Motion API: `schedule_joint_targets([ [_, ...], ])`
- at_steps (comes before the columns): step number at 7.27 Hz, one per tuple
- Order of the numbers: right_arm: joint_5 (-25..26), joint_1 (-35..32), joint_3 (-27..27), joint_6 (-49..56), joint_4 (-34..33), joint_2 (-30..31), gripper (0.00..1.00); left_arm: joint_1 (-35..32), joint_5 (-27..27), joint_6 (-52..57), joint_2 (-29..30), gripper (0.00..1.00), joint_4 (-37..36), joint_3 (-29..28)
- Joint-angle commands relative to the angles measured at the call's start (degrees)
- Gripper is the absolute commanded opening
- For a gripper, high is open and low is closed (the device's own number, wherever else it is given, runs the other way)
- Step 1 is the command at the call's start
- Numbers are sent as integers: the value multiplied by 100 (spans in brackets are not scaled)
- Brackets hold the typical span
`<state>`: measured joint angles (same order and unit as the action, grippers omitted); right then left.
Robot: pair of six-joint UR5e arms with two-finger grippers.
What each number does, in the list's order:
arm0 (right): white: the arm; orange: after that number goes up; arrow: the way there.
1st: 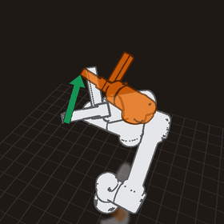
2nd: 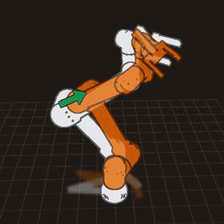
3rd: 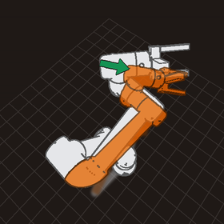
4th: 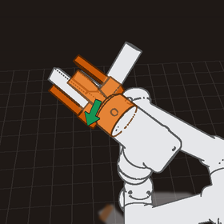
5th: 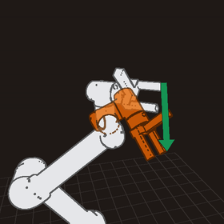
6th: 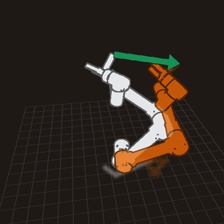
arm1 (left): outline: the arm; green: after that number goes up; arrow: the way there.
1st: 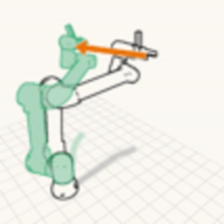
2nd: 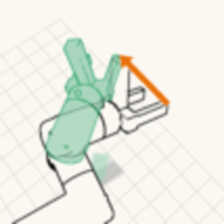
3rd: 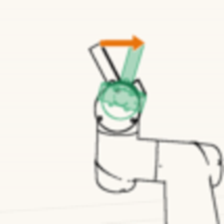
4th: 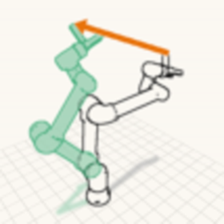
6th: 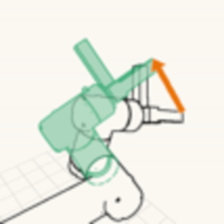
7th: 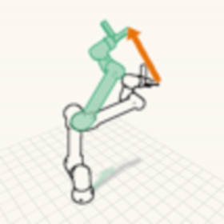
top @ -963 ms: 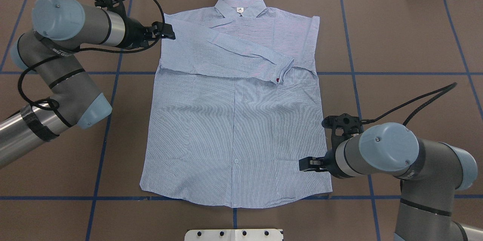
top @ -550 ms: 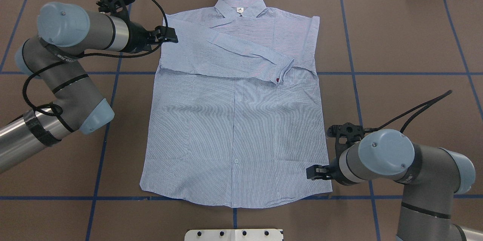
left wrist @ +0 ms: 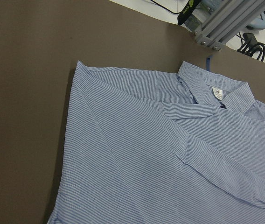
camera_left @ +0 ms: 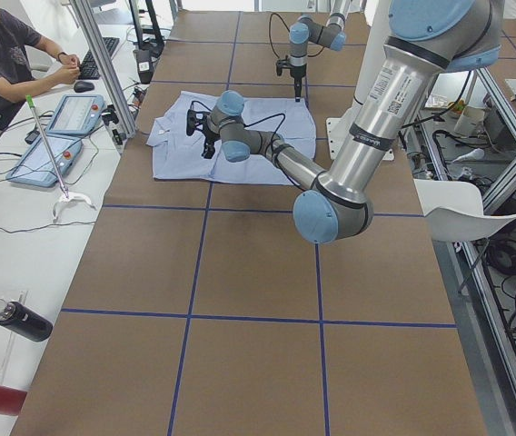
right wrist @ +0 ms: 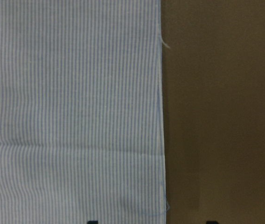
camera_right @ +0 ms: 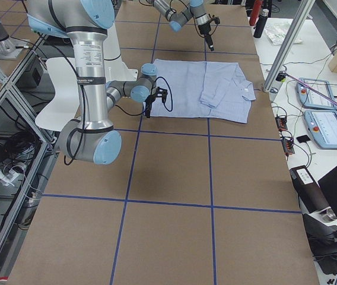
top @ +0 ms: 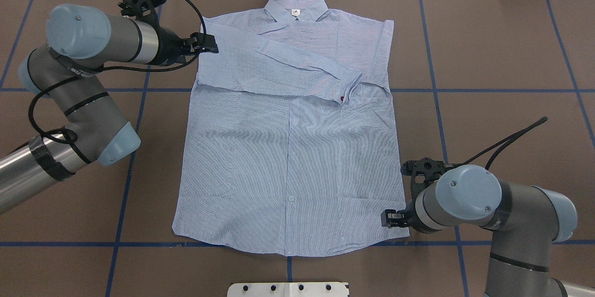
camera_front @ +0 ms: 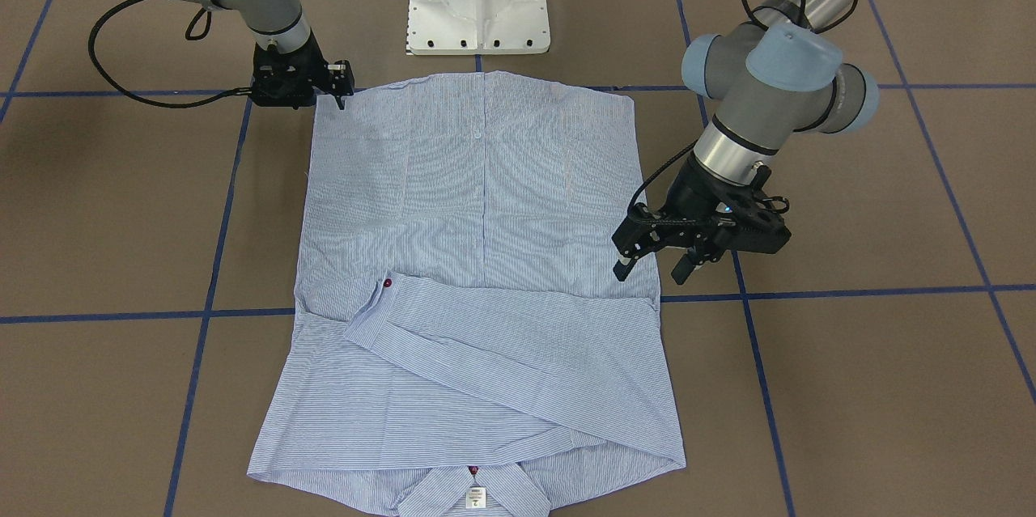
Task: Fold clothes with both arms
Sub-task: 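Move the right gripper to the near hem corner while the left moves to the collar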
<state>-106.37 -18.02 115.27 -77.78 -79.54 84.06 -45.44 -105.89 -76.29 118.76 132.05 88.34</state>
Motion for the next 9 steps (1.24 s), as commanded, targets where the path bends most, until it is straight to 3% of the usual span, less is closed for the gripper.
schedule_joint_targets([
  [1, 2, 106, -13, -1, 0, 6, 62, 9, -2, 9, -2, 99, -4, -9],
  [4, -7, 106, -13, -1, 0, 6, 56, 18, -2, 9, -2, 99, -4, -9],
  [9, -174, 106, -13, -1, -9, 32, 55, 18, -2, 27, 16, 99, -4, -9],
])
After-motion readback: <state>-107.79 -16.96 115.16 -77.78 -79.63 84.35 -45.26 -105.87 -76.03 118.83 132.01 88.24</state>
